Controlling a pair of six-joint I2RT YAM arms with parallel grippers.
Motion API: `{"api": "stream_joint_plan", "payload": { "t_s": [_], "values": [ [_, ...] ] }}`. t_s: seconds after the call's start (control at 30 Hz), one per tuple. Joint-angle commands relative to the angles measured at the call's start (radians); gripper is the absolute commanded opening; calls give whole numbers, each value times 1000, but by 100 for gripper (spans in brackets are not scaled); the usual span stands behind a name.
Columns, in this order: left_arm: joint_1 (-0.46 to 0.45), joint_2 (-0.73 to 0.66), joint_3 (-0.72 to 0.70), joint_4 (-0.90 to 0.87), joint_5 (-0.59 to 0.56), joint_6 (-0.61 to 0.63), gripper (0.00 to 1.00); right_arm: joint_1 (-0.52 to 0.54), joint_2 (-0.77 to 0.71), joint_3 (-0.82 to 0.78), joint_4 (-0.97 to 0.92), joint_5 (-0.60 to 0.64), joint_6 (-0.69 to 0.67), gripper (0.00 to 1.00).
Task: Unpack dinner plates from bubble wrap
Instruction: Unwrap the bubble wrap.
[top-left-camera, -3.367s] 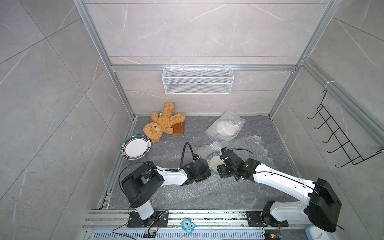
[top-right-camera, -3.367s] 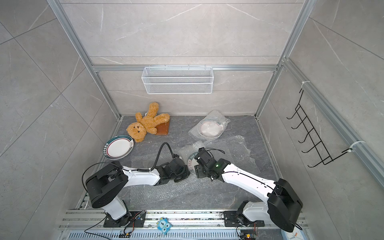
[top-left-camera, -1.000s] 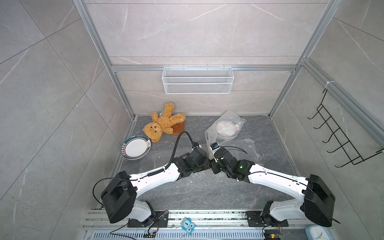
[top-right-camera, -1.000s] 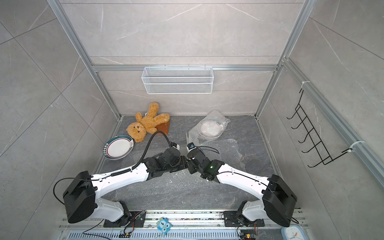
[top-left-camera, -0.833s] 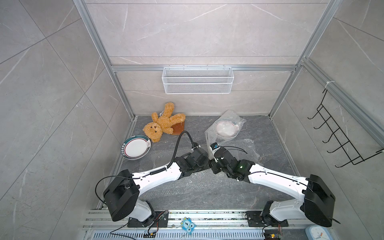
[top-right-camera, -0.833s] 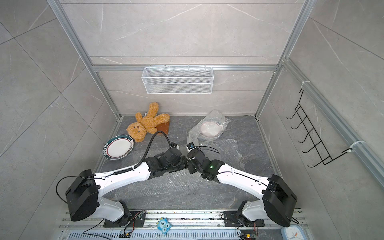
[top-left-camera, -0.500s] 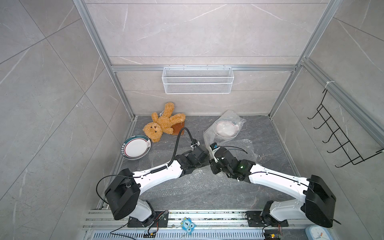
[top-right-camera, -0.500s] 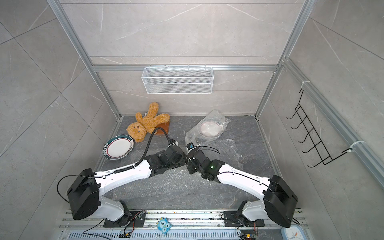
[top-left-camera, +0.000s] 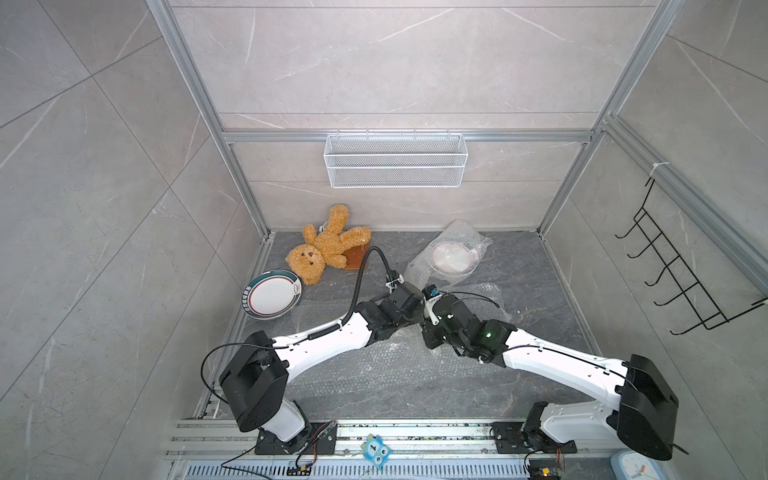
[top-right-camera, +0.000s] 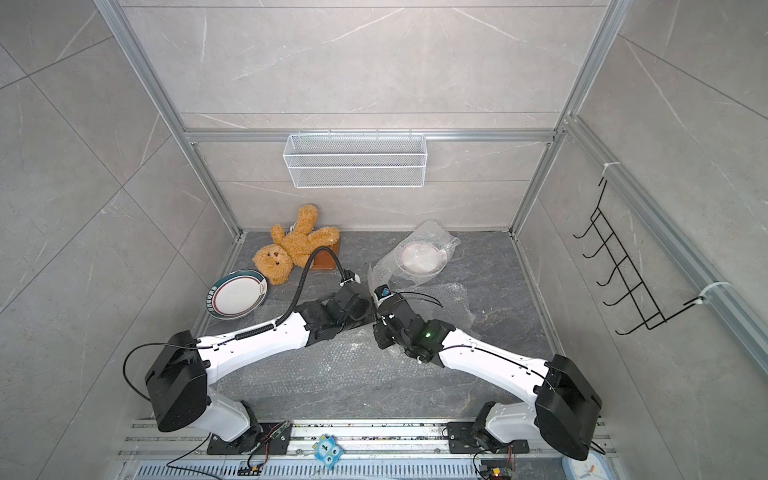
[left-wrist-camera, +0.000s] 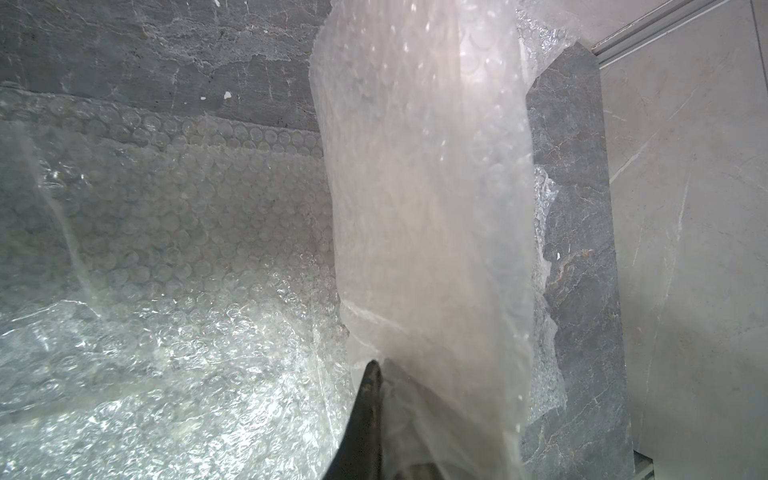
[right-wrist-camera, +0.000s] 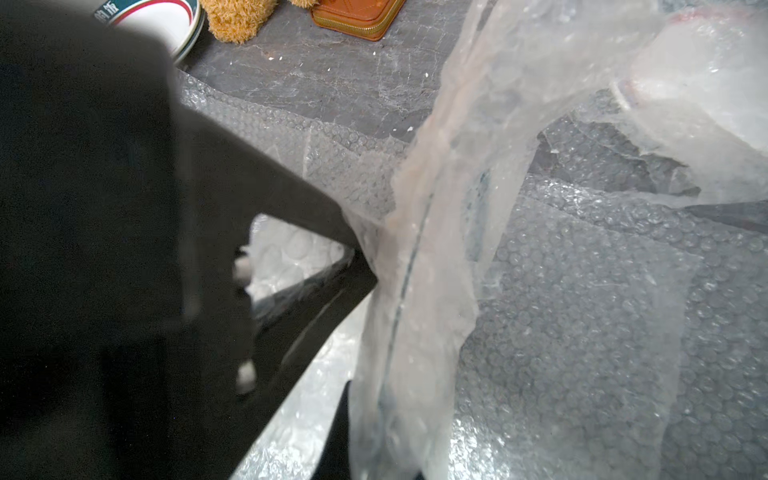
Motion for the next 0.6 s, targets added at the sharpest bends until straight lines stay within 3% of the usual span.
{"api": "stream_joint_plan", "payload": {
  "t_s": [0.0, 0.3, 0.57],
  "values": [
    [34, -66, 75, -66, -82, 11, 0, 11, -42, 1, -101, -73, 35, 0],
    [71, -172, 126, -168, -113, 52, 0, 2, -109, 2, -99, -75, 72, 0],
    [114, -235, 144, -228, -151, 78, 0, -56, -125, -93, -12, -93, 161, 0]
  ]
}}
